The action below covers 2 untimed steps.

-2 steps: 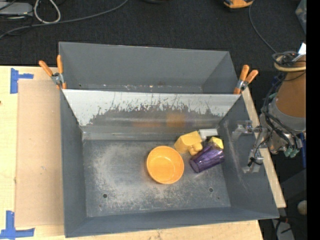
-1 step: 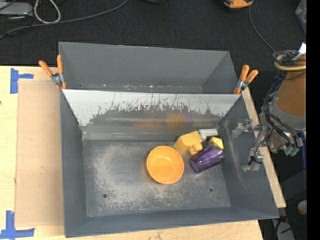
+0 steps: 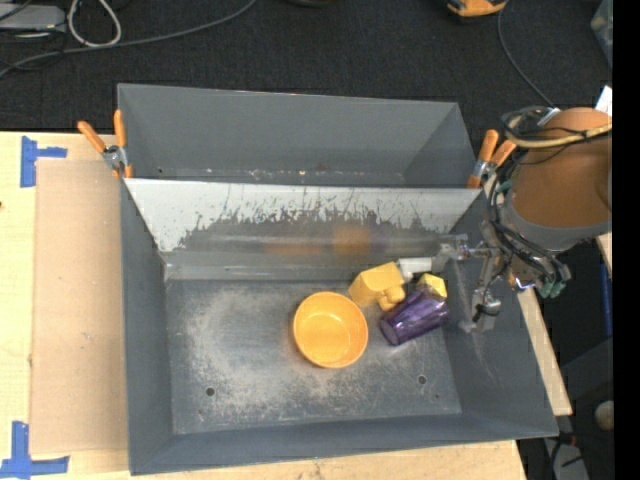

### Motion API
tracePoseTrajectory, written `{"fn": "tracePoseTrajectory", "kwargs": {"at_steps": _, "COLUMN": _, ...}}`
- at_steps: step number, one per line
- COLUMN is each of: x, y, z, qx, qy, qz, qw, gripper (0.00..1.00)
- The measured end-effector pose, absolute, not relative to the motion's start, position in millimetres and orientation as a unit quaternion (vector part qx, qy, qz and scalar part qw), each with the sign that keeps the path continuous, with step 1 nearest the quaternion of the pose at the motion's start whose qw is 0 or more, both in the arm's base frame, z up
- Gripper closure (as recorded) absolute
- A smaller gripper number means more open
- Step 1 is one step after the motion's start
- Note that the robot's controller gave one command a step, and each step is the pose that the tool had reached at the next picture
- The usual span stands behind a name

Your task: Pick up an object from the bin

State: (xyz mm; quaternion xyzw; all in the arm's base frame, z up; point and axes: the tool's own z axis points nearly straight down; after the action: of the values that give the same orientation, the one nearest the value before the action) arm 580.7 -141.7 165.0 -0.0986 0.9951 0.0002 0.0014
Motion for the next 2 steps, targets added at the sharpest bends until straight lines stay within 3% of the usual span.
{"fn": "tracePoseTrajectory", "kwargs": {"at_steps": 1, "x": 585.3, "y": -142, "z": 146, "qx": -0.104, "qy": 0.995, "qz": 0.001, "qw": 0.000, "gripper": 0.00}}
{"fn": "tracePoseTrajectory", "kwargs": {"at_steps": 2, "x": 583.3, "y": -134, "z": 129, "qx": -0.197, "qy": 0.981, "qz": 0.001, "qw": 0.000, "gripper": 0.00}}
